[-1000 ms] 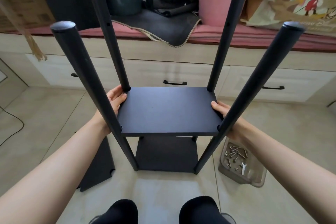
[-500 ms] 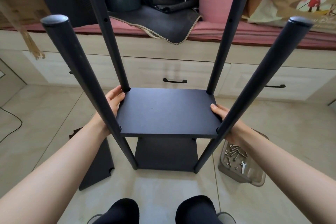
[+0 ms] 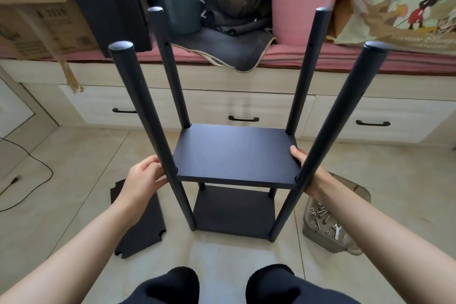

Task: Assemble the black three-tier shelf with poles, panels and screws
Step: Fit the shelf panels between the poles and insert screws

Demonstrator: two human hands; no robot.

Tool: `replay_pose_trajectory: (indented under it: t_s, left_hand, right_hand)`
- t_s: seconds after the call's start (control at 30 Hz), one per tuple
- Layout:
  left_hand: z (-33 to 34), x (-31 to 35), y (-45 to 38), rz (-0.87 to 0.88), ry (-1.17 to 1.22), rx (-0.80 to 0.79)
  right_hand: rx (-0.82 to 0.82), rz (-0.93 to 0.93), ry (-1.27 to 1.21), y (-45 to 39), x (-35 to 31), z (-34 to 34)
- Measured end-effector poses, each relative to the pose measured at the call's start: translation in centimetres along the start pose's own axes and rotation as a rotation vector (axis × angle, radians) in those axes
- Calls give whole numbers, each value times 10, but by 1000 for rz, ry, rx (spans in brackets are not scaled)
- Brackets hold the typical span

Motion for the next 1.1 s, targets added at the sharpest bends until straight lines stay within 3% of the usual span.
replay_pose_trajectory:
  t_s: [0.17, 0.3, 0.6, 1.1]
  left_hand:
    - [1, 4, 24, 145, -166, -75]
    - [12, 13, 19, 230, -276, 27]
    - [14, 1, -6, 64, -33, 136]
    - [13, 2, -11, 69, -106, 101]
  right_hand:
    - [53, -8, -30, 13, 6, 2]
    - [74, -18, -45, 19, 8, 5]
    - [117, 13, -62, 24, 7, 7]
    - [160, 19, -60, 34, 5, 11]
Point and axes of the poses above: each hand's wrist, its own y-axis away from the middle knuckle, its own z-axis out of the palm, x = y × z, the point moved 6 cm from there along -y, towards the middle knuckle, and after that the axes turned 15 degrees about z, right-handed, at the moved point
